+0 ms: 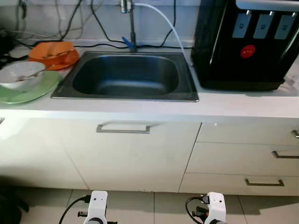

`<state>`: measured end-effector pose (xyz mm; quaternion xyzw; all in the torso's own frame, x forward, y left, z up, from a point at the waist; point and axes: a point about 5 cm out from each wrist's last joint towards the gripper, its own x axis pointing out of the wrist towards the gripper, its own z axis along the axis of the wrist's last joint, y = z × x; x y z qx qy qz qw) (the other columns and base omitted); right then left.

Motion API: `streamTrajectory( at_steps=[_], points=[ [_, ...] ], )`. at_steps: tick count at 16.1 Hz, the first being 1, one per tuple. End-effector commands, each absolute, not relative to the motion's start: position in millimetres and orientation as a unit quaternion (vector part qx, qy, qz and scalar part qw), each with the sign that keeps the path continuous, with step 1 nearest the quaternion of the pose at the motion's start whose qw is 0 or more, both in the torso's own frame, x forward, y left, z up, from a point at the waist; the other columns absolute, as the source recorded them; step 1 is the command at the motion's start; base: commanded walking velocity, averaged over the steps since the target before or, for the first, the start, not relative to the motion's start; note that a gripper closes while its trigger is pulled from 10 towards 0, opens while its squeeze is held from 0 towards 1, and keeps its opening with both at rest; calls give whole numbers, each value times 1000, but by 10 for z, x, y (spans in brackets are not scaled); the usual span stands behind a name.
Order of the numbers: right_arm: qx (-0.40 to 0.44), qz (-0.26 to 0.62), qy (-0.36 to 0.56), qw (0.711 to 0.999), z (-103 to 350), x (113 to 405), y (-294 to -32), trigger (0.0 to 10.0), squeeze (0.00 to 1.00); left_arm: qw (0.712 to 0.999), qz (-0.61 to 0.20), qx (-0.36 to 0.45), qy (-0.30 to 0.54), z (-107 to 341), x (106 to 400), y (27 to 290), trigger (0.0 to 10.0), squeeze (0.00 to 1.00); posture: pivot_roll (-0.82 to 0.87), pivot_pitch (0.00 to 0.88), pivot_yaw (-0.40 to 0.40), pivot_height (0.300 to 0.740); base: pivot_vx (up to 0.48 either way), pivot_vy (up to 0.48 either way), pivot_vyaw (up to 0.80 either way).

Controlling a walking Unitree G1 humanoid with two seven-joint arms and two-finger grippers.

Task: Kitchen organization

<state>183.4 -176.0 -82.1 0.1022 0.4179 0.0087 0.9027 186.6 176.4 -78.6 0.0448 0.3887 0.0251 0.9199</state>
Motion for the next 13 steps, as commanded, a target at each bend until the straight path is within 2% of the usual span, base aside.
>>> streamTrajectory(
  at_steps=[1,7,9,13],
  points=[
    [104,4,410,906,-797,1875,-1784,10000,0,923,25,43,382,-769,1895,1752,10000,0,9,37,18,740,0,0,0],
    [108,-1,380,919,-717,2012,-1791,10000,0,932,34,46,358,-693,2025,1760,10000,0,11,36,19,740,0,0,0],
    [107,-14,353,929,-665,2067,-1848,10000,0,945,47,33,323,-610,2128,1780,10000,0,13,39,17,740,0,0,0],
    [109,-41,310,944,-617,2043,-1995,10000,0,954,63,38,289,-568,2105,1865,10000,0,8,55,16,740,0,0,0]
  ],
)
